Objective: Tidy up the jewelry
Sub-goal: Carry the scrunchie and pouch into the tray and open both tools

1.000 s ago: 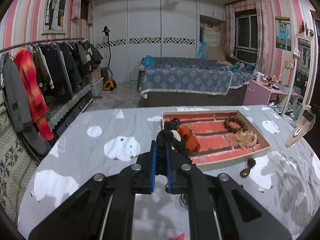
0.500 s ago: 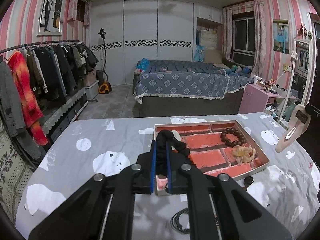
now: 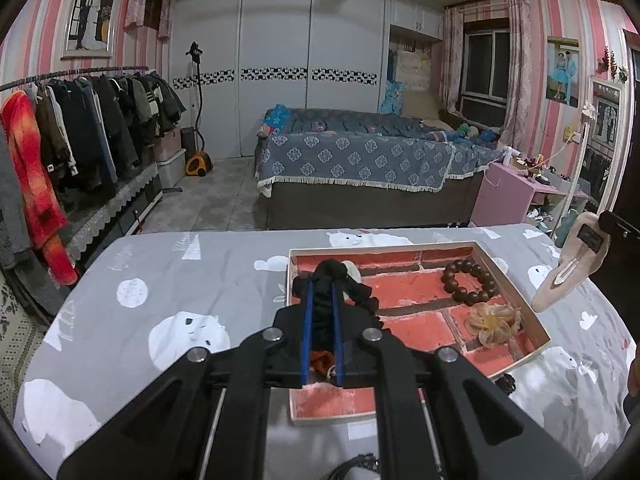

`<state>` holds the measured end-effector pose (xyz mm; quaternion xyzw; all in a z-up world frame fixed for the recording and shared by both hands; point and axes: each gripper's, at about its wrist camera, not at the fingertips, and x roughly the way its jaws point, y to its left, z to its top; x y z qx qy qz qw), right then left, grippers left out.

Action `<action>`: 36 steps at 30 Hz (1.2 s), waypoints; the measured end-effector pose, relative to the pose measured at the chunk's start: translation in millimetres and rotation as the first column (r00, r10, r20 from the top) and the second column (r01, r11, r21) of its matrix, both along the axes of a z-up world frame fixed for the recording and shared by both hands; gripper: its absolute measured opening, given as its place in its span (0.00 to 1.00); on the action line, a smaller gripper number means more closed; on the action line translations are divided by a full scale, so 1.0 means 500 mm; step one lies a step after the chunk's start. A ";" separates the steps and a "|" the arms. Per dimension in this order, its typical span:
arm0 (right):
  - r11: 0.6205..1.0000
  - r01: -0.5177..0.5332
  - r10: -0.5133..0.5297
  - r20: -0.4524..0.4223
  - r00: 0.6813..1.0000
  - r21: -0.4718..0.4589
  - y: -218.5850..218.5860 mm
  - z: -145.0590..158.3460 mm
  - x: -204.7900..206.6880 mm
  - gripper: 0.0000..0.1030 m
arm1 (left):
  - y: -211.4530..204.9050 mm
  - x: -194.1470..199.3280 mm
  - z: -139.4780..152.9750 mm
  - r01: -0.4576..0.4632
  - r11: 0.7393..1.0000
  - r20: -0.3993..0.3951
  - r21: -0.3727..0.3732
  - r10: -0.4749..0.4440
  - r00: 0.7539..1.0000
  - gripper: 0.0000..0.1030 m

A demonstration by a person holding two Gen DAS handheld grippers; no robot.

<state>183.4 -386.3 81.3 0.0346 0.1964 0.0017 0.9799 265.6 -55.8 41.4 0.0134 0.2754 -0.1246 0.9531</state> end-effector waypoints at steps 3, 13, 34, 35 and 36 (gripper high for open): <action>1.000 0.008 -0.007 -0.012 1.000 0.009 -0.003 -0.014 0.022 0.03 | -0.003 0.017 -0.014 0.003 1.000 -0.010 0.000 -0.003 1.000 0.09; 0.999 0.028 -0.027 -0.057 0.998 0.024 -0.009 -0.069 0.087 0.03 | -0.025 0.071 -0.061 0.009 1.000 -0.049 0.001 -0.009 0.999 0.09; 0.998 0.054 -0.049 -0.183 0.982 0.021 -0.033 -0.185 0.168 0.03 | -0.026 0.134 -0.152 0.004 1.000 -0.130 -0.004 -0.005 0.991 0.09; 0.998 0.055 -0.050 -0.187 0.981 0.022 -0.034 -0.189 0.170 0.03 | -0.025 0.135 -0.155 0.004 1.000 -0.133 -0.004 -0.004 0.991 0.09; 0.998 0.056 -0.051 -0.193 0.980 0.020 -0.034 -0.194 0.171 0.03 | -0.025 0.138 -0.159 0.004 1.000 -0.137 -0.004 -0.005 0.991 0.09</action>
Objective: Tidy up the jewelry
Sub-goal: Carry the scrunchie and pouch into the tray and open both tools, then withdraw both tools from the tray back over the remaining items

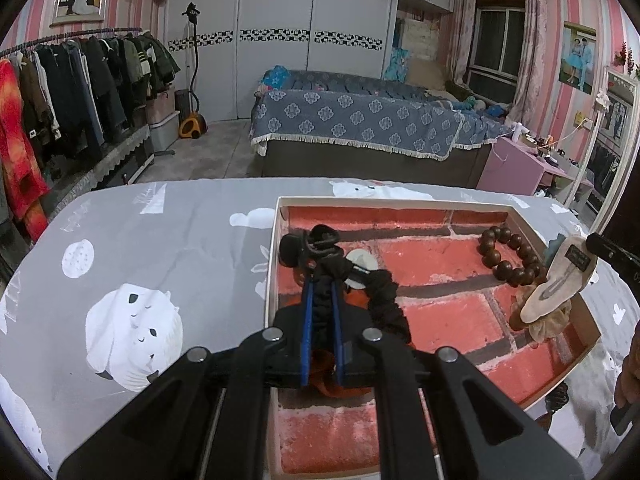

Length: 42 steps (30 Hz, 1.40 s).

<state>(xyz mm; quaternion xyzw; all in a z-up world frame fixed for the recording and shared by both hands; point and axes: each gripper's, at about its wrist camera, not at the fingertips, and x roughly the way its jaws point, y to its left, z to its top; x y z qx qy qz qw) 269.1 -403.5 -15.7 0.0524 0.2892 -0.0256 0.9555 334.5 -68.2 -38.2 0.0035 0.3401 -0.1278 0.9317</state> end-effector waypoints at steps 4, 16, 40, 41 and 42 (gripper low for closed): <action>1.000 0.008 -0.008 -0.016 1.000 0.002 -0.003 -0.011 0.007 0.03 | 0.000 0.007 -0.014 -0.006 1.000 -0.019 0.006 0.006 1.000 0.10; 1.000 0.027 -0.027 -0.038 0.999 0.007 -0.014 -0.023 0.001 0.12 | 0.002 0.012 -0.025 -0.002 1.000 -0.054 0.023 0.003 0.999 0.36; 0.993 0.111 -0.114 0.074 0.991 0.046 -0.051 0.061 -0.291 0.54 | 0.165 -0.276 0.070 -0.121 0.993 0.042 -0.004 0.121 0.992 0.56; 0.992 0.116 -0.120 0.071 0.990 0.051 -0.051 0.056 -0.316 0.54 | 0.174 -0.302 0.068 -0.129 0.992 0.047 -0.011 0.129 0.991 0.56; 0.991 0.124 -0.128 0.069 0.989 0.056 -0.051 0.050 -0.339 0.54 | 0.180 -0.326 0.065 -0.133 0.991 0.050 -0.018 0.134 0.990 0.57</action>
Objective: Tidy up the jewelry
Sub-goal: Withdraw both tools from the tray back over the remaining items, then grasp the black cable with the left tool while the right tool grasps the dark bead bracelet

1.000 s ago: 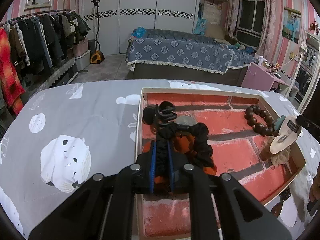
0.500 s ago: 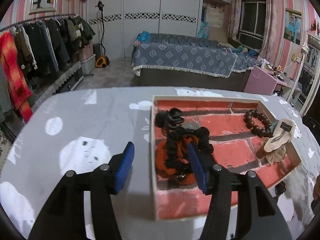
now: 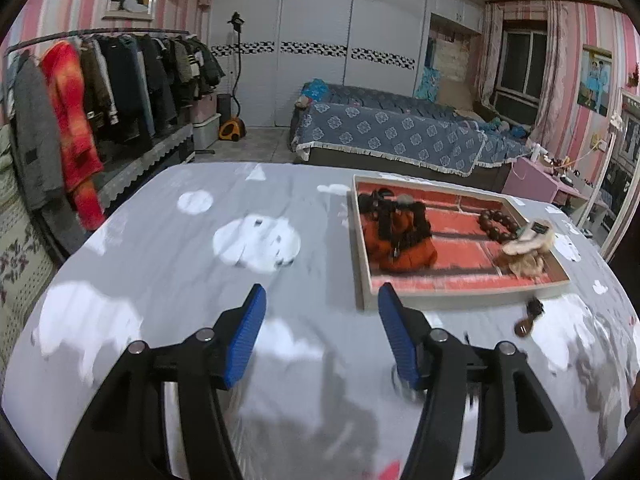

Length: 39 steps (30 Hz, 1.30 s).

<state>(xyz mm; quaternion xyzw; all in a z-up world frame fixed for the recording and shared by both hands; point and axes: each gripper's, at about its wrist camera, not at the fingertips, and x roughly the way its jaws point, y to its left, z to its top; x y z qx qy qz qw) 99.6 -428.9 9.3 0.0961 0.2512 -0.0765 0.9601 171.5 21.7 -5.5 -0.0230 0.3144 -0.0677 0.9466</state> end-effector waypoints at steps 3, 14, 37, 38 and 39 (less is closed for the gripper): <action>1.000 0.018 -0.017 -0.008 1.000 0.017 0.006 -0.014 -0.064 0.54 | 0.013 -0.050 -0.007 -0.034 0.999 0.008 -0.009 0.034 0.999 0.57; 1.000 -0.013 0.013 -0.051 0.999 0.003 0.055 -0.060 -0.165 0.56 | -0.010 -0.126 -0.060 -0.005 0.998 -0.069 -0.058 0.001 0.998 0.58; 0.997 -0.076 0.077 -0.070 0.995 0.012 0.080 -0.052 -0.070 0.56 | -0.130 0.020 -0.094 0.136 0.990 -0.185 0.024 -0.130 0.974 0.58; 0.997 -0.080 0.080 -0.069 0.994 0.010 0.082 -0.050 -0.061 0.56 | -0.131 0.027 -0.099 0.135 0.990 -0.193 0.030 -0.126 0.973 0.57; 0.996 -0.086 0.086 -0.070 0.994 0.008 0.086 -0.048 -0.053 0.57 | -0.131 0.037 -0.107 0.129 0.991 -0.205 0.032 -0.120 0.971 0.57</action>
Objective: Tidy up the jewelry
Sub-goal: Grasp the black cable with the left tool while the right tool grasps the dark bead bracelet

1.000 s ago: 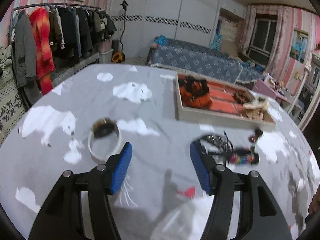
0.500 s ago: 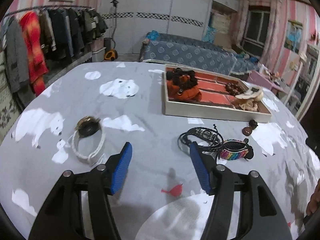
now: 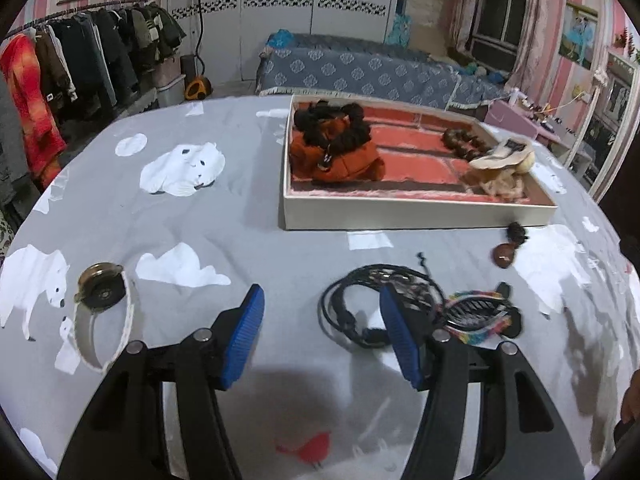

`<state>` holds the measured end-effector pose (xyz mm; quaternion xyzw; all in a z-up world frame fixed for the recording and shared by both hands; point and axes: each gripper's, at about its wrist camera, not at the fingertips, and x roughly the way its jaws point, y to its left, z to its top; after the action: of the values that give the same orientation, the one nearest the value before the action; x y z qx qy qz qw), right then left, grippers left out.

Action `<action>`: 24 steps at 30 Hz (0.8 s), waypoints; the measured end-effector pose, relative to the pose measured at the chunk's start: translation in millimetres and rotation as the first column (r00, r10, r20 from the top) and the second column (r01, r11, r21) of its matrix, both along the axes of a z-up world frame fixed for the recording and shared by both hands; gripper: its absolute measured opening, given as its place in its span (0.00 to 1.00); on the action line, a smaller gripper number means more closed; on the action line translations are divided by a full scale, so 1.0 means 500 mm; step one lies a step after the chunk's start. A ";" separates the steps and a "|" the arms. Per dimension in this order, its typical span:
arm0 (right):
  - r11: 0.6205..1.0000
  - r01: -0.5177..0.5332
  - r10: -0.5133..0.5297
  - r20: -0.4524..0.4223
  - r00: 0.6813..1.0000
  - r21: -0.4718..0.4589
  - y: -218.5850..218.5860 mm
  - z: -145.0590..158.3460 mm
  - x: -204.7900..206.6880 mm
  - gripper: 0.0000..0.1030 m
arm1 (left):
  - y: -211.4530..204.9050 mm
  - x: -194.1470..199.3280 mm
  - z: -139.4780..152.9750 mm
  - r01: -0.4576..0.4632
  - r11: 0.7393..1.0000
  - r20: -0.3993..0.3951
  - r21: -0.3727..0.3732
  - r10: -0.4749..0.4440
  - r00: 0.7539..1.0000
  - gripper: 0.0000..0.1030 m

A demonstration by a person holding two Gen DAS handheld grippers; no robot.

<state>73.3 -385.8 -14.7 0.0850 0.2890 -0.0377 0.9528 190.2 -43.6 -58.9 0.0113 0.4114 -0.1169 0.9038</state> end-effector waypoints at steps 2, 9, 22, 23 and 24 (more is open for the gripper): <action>1.000 -0.010 0.010 -0.015 1.000 -0.005 0.009 -0.002 0.018 0.58 | -0.002 0.016 -0.015 0.002 1.000 -0.026 0.004 -0.002 1.000 0.55; 0.999 -0.045 0.047 -0.132 0.990 0.014 0.053 -0.056 0.114 0.58 | -0.018 0.061 -0.045 0.011 0.999 -0.051 0.039 -0.009 0.999 0.49; 0.998 -0.064 0.059 -0.284 0.957 -0.008 0.099 -0.124 0.251 0.44 | -0.002 0.126 -0.051 -0.010 1.000 -0.043 -0.014 0.010 0.999 0.23; 0.998 -0.063 0.059 -0.290 0.955 -0.007 0.097 -0.128 0.256 0.36 | -0.003 0.126 -0.051 -0.005 1.000 -0.043 -0.019 0.004 0.999 0.22; 0.998 -0.067 0.064 -0.295 0.953 0.001 0.095 -0.131 0.259 0.32 | -0.003 0.125 -0.052 -0.003 1.000 -0.043 -0.022 0.002 0.999 0.21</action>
<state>203.0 -338.5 -80.0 0.0644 0.4301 -0.0195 0.9003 252.8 -45.1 -84.8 -0.0015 0.4295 -0.1205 0.8950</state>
